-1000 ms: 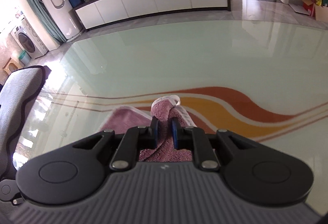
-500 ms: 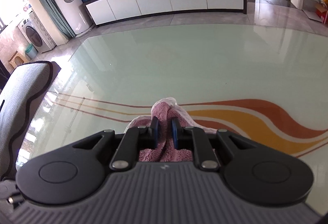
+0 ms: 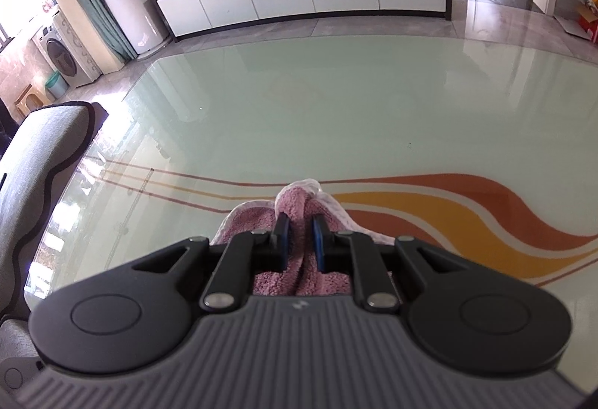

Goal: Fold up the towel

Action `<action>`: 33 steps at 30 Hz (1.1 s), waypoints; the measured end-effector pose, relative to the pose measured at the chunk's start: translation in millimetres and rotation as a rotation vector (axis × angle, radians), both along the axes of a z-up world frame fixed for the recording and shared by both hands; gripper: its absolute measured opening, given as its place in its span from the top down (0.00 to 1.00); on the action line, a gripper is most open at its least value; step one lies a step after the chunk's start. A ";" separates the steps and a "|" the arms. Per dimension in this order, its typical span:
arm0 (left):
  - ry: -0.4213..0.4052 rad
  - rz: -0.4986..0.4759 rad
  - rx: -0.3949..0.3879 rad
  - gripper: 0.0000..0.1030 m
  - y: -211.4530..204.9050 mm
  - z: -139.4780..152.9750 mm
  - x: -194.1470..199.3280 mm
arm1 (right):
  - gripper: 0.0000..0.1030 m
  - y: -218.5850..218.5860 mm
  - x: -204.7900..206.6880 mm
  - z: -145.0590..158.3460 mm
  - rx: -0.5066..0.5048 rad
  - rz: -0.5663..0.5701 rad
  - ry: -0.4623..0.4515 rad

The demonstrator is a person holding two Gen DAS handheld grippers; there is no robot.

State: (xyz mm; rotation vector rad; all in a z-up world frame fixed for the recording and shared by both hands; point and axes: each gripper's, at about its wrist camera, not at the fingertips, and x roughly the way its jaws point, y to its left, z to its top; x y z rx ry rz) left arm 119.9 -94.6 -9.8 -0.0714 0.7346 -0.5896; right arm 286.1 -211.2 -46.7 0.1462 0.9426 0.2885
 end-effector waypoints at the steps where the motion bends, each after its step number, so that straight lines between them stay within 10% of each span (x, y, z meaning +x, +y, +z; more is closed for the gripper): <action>1: 0.000 -0.006 0.000 0.53 -1.8 0.8 -0.1 | 0.88 0.5 -0.3 -0.3 0.000 0.002 0.001; 10: 0.033 -0.014 0.007 0.48 -26.4 -10.7 15.0 | 0.88 0.8 -2.5 1.0 0.006 0.021 0.001; 16: 0.039 0.017 -0.003 0.80 -30.0 -14.9 22.9 | 0.88 2.5 -4.6 4.5 0.006 0.036 -0.008; 33: 0.015 0.162 0.074 0.83 43.9 1.3 24.1 | 0.88 59.7 17.0 15.9 0.019 0.113 -0.069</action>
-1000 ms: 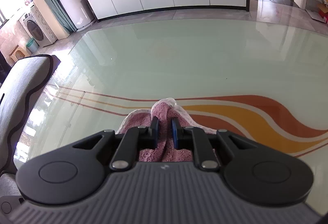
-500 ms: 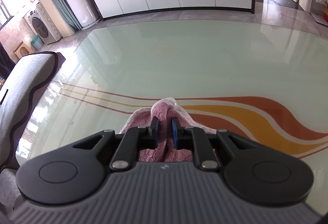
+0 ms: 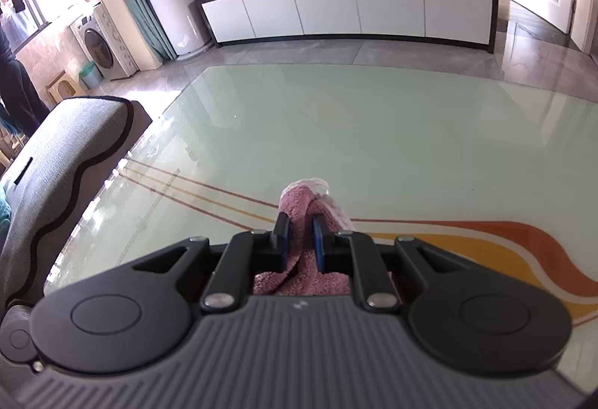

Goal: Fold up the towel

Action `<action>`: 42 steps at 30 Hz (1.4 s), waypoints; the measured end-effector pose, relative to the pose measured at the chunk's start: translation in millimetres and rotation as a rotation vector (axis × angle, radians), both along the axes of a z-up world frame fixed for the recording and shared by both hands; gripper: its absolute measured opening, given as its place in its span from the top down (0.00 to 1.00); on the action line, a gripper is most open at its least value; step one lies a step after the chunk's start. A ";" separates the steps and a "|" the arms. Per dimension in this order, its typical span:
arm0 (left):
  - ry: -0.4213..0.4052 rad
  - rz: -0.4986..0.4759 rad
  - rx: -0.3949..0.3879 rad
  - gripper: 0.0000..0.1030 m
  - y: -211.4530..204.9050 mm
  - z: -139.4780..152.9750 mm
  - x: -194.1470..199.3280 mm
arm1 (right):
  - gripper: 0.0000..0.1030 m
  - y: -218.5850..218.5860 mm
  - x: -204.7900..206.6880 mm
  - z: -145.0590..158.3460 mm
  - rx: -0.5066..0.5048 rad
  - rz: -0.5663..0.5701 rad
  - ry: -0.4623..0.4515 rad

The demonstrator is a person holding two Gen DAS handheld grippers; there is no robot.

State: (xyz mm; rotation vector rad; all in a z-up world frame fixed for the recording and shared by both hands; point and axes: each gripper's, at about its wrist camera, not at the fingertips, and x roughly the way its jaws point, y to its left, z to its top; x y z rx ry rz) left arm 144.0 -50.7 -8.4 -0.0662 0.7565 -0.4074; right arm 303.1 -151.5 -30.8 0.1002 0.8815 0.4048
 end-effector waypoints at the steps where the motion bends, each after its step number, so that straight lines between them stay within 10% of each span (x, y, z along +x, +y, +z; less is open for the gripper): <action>1: 0.011 0.012 -0.001 0.83 5.0 -3.7 2.6 | 0.88 4.1 3.3 -4.7 -0.002 0.000 0.005; 25: 0.155 0.048 0.021 0.71 43.1 -62.3 40.3 | 0.85 36.2 32.1 -74.1 -0.066 -0.063 0.076; 29: 0.162 0.056 0.009 0.69 47.2 -59.8 38.0 | 0.70 38.4 30.2 -69.6 -0.087 -0.067 0.049; 42: 0.128 0.092 0.055 0.69 49.9 -51.4 37.4 | 0.70 -13.1 8.4 -10.2 -0.032 -0.121 -0.043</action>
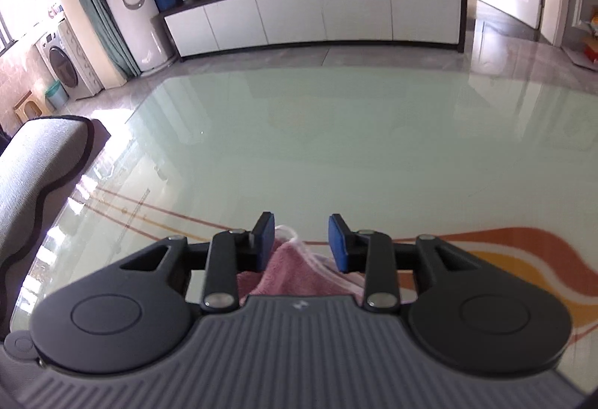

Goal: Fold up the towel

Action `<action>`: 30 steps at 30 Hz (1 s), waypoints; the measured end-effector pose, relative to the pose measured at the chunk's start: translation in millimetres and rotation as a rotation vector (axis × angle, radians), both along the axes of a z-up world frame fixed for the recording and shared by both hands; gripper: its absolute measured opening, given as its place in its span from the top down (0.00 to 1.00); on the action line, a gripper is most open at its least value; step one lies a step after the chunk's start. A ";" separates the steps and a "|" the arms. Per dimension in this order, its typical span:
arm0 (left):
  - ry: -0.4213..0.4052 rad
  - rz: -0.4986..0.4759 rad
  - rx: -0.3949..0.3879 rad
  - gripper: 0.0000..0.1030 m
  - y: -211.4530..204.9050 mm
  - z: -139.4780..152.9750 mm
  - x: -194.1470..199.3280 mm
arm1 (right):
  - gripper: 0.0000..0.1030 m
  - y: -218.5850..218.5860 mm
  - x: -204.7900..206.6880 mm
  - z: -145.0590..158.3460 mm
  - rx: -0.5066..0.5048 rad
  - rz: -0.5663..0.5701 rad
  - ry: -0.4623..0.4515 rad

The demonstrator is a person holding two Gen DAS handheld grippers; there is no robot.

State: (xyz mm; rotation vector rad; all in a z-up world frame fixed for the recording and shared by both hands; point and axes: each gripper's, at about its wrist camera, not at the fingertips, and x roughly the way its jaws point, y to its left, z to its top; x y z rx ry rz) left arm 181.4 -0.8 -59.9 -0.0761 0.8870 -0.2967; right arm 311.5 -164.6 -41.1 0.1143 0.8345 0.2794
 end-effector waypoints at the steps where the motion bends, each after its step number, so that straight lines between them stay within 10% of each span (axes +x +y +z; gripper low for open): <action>1: -0.004 0.006 0.004 0.69 0.9 1.5 -0.4 | 0.70 -5.2 -4.8 1.9 -0.008 0.003 -0.001; 16: -0.151 -0.135 0.021 0.66 -48.6 39.5 -14.7 | 0.69 -37.8 -78.7 -13.4 -0.106 0.088 0.052; 30: -0.101 -0.226 0.134 0.66 -81.7 -0.9 34.1 | 0.69 0.5 -101.9 -48.6 -0.091 0.217 0.113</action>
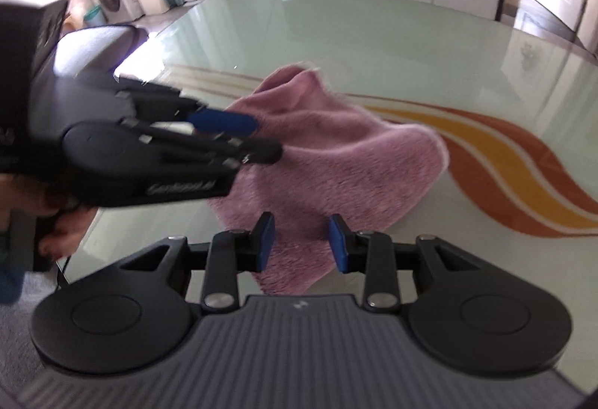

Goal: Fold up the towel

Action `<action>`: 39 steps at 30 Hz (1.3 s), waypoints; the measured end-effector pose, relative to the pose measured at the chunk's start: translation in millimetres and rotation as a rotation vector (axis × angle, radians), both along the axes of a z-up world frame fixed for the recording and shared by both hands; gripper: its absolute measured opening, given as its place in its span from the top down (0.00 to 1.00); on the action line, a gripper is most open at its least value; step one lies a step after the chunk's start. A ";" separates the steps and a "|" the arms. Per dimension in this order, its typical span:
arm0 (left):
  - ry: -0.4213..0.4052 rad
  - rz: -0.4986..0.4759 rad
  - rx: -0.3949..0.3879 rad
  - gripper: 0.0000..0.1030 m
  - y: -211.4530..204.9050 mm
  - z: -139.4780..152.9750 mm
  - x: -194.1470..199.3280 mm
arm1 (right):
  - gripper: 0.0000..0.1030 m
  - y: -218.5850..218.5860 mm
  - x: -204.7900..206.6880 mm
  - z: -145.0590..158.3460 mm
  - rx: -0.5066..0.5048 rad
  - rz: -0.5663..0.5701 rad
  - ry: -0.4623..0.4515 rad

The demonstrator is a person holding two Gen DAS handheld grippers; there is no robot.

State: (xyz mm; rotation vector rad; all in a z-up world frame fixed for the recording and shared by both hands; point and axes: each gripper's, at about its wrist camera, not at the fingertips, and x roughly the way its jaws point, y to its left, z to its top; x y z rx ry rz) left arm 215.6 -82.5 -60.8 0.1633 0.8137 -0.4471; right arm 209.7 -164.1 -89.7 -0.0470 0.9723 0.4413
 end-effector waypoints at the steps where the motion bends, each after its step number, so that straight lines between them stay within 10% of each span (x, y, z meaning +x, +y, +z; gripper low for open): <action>1: 0.003 0.004 0.007 0.66 0.5 -2.3 3.1 | 0.69 -1.3 -1.3 -3.2 -0.002 0.002 0.005; 13: 0.012 0.051 -0.013 0.67 19.0 -20.2 23.0 | 0.69 -7.1 -3.6 -21.7 0.008 0.013 0.038; 19: 0.026 0.119 -0.036 0.45 27.9 -24.1 37.6 | 0.69 -12.7 -7.6 -23.1 0.040 -0.011 0.035; 35: -0.007 0.068 -0.066 0.52 16.6 6.6 53.1 | 0.56 -42.3 2.2 -2.8 0.132 -0.160 -0.092; 39: 0.037 0.070 -0.075 0.68 18.3 -6.9 61.0 | 0.56 -38.0 7.6 -8.5 0.105 -0.151 -0.111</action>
